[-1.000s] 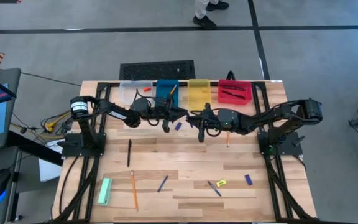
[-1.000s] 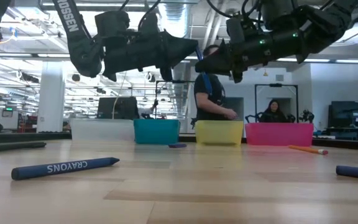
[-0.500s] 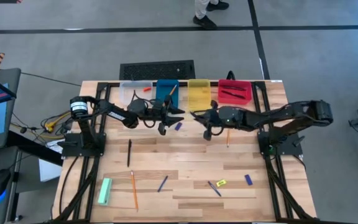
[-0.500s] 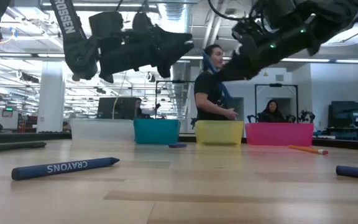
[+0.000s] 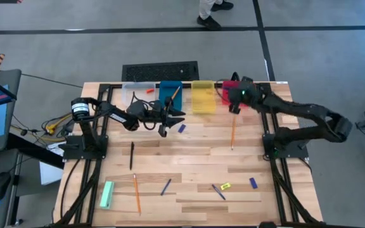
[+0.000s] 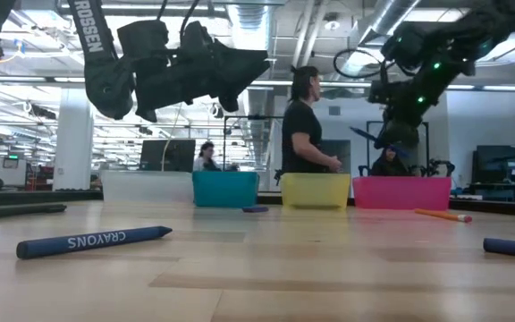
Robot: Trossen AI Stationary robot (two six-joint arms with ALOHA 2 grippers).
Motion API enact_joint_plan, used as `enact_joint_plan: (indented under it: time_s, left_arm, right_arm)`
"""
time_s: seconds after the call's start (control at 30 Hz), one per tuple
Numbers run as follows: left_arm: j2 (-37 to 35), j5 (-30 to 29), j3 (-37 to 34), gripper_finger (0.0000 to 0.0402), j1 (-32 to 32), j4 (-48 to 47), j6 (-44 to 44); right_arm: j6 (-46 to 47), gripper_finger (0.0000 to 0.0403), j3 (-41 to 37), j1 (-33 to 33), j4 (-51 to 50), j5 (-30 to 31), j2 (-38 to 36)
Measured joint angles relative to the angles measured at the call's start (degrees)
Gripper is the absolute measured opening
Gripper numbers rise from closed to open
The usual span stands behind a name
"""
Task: Sort crayons/erasers/pens/pencils in bins
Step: Put the blue pen into the red bin
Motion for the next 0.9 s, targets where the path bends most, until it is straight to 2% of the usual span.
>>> enact_joint_plan:
  time_s: [0.13, 0.33, 0.57, 0.73, 0.9]
  left_arm:
    - [0.0, 0.0, 0.0, 0.0105, 0.0, 0.0, 0.1]
    - [0.0, 0.8, 0.0, 0.0105, 0.0, -0.3, 0.2]
    - [0.0, 0.8, 0.0, 0.0105, 0.0, -1.0, 0.2]
    - [0.0, 0.8, 0.0, 0.0105, 0.0, -1.4, 0.2]
    - [0.0, 0.8, 0.0, 0.0105, 0.0, -1.4, 0.3]
  right_arm:
    - [-3.7, 0.0021, 2.7, -6.2, -1.4, -2.0, 5.2]
    - [-5.6, 0.0022, 7.2, -10.6, -8.1, -2.0, 13.1]
    - [-8.5, 0.0019, 11.8, -14.0, -11.6, -2.3, 20.2]
    - [-8.7, 0.0019, 15.5, -15.4, -15.9, -6.5, 24.0]
    - [-7.8, 0.002, 18.8, -16.0, -20.4, -7.9, 27.4]
